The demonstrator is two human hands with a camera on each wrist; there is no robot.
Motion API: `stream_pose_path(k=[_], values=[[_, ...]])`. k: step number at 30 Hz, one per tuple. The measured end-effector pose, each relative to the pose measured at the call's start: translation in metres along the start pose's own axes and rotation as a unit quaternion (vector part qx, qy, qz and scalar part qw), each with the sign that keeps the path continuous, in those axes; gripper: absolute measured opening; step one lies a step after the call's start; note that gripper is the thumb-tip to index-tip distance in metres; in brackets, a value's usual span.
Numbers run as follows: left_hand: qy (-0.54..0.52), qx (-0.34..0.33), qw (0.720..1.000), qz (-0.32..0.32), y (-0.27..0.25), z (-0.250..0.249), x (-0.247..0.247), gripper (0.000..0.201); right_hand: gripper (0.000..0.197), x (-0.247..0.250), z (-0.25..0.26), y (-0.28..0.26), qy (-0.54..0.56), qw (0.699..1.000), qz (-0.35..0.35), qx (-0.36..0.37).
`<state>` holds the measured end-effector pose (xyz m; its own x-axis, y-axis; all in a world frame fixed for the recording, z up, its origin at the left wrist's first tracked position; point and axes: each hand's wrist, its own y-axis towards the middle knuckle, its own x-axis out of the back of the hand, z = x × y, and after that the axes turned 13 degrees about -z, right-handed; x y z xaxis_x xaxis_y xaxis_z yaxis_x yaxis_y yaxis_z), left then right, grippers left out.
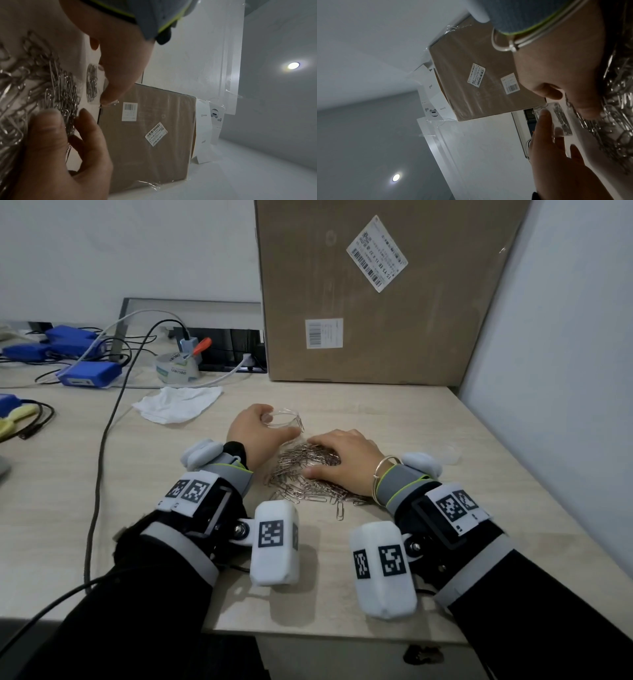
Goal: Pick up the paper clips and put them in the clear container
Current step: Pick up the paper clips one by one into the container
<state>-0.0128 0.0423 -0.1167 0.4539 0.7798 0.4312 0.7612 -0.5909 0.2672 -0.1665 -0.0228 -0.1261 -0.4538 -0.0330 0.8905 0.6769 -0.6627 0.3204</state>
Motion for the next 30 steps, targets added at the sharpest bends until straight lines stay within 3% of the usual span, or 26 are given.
stream_pose_path(k=[5, 8, 17, 23, 30], values=[[0.008, -0.007, 0.999, 0.033, -0.004, -0.001, 0.0, 0.068, 0.023, 0.002, 0.0, 0.001, 0.038, 0.999, -0.02, 0.017], [0.0, -0.004, 0.999, 0.037, -0.007, -0.001, 0.001, 0.067, 0.012, 0.004, 0.002, -0.001, 0.055, 0.998, -0.021, 0.028], [-0.033, 0.0, 0.998, 0.053, -0.018, -0.002, 0.008, 0.069, 0.011, 0.01, 0.0, -0.006, 0.167, 0.972, -0.165, 0.0], [-0.026, -0.002, 0.997, 0.067, -0.021, -0.002, 0.009, 0.075, 0.01, 0.019, 0.0, -0.007, 0.258, 0.927, -0.269, -0.046], [-0.008, -0.067, 0.991, 0.116, -0.029, -0.009, 0.004, 0.073, 0.011, 0.023, 0.001, -0.003, 0.36, 0.86, -0.355, -0.072]])
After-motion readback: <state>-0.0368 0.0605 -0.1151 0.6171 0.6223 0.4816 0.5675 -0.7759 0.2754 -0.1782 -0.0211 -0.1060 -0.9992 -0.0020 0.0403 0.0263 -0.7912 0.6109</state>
